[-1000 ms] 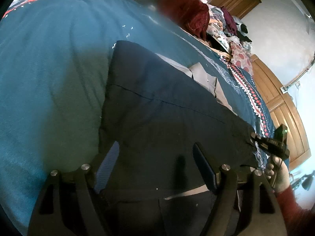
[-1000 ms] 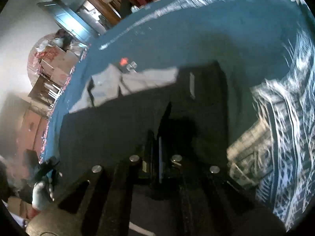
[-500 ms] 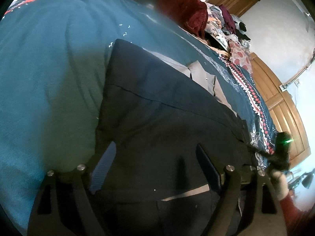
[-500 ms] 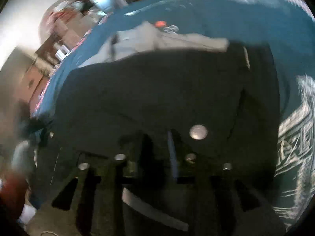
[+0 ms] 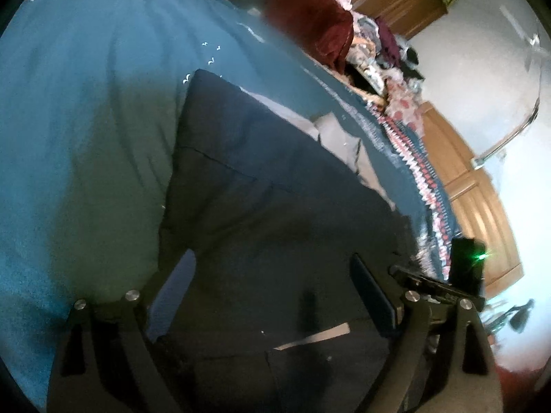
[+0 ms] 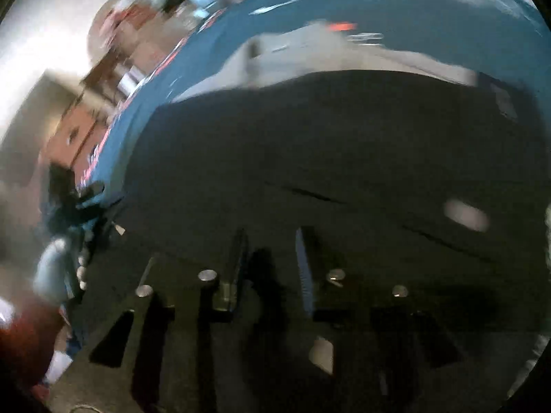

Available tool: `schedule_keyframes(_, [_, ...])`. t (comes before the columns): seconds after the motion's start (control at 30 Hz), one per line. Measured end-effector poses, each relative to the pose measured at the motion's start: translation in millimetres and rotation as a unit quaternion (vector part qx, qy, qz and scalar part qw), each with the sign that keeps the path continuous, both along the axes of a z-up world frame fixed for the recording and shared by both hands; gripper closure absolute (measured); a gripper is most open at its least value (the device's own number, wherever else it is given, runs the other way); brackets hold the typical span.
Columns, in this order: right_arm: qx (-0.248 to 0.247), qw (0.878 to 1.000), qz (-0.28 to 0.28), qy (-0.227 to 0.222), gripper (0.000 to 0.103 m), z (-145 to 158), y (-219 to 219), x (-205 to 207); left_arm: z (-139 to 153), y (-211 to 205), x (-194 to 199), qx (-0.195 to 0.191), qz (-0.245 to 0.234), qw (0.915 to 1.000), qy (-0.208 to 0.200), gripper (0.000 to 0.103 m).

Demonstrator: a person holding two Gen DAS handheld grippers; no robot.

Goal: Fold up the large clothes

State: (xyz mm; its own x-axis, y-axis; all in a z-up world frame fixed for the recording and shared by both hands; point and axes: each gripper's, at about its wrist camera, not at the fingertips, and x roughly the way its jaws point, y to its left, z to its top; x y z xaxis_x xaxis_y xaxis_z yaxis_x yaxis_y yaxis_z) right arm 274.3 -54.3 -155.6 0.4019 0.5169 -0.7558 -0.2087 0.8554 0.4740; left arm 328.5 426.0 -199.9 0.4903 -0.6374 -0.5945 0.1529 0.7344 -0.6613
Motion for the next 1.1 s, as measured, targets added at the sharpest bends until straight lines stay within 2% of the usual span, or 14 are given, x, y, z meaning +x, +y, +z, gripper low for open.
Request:
schedule_keyframes(0.03, [0.009, 1.000, -0.007, 0.003, 0.088, 3, -15, -10, 2, 2, 0, -0.005, 0.000, 1.0000, 0.004, 0.010])
schedule_keyframes(0.1, [-0.030, 0.999, -0.034, -0.003, 0.065, 15, -37, -34, 7, 6, -4, -0.010, 0.006, 0.9997, 0.021, 0.011])
schedule_keyframes(0.17, [-0.039, 0.998, -0.046, -0.023, 0.061, 32, -62, -77, 18, 12, -16, -0.002, 0.008, 0.9997, 0.021, 0.010])
schedule_keyframes(0.2, [-0.044, 0.997, -0.057, -0.027, 0.054, 40, -68, -96, 29, 16, -29, 0.020, 0.011, 0.9996, 0.014, 0.010])
schedule_keyframes(0.27, [-0.072, 0.992, -0.098, -0.025, 0.043, 40, -97, -142, 44, 21, -52, 0.077, 0.014, 0.9969, 0.006, 0.000])
schedule_keyframes(0.33, [-0.101, 0.987, -0.126, -0.017, 0.043, 32, -106, -172, 61, 30, -86, 0.168, 0.020, 0.9854, -0.013, 0.000])
schedule_keyframes(0.37, [-0.136, 0.979, -0.148, -0.009, 0.042, 23, -116, -193, 65, 35, -98, 0.190, 0.025, 0.9813, -0.019, 0.000])
schedule_keyframes(0.47, [-0.150, 0.971, -0.183, 0.014, 0.042, -3, -135, -229, 71, 57, -144, 0.272, 0.062, 0.9597, -0.035, 0.000])
schedule_keyframes(0.53, [-0.189, 0.966, -0.174, -0.004, 0.040, -15, -129, -238, 55, 74, -166, 0.309, 0.091, 0.9466, -0.015, 0.000])
schedule_keyframes(0.6, [-0.223, 0.962, -0.154, -0.029, 0.022, -22, -115, -240, 28, 88, -175, 0.310, 0.107, 0.9440, 0.034, 0.000])
schedule_keyframes(0.7, [-0.242, 0.957, -0.157, -0.041, 0.009, -28, -109, -245, 18, 91, -193, 0.300, 0.122, 0.9461, -0.004, 0.000])
schedule_keyframes(0.8, [-0.226, 0.960, -0.164, -0.029, 0.000, -33, -113, -240, 18, 94, -192, 0.291, 0.135, 0.9472, 0.002, 0.000])
schedule_keyframes(0.97, [-0.231, 0.960, -0.158, -0.017, 0.000, -35, -104, -234, 15, 97, -184, 0.273, 0.151, 0.9499, 0.017, 0.000])
schedule_keyframes(1.1, [-0.208, 0.966, -0.155, -0.017, 0.000, -35, -111, -237, 19, 99, -186, 0.249, 0.151, 0.9561, 0.027, 0.001])
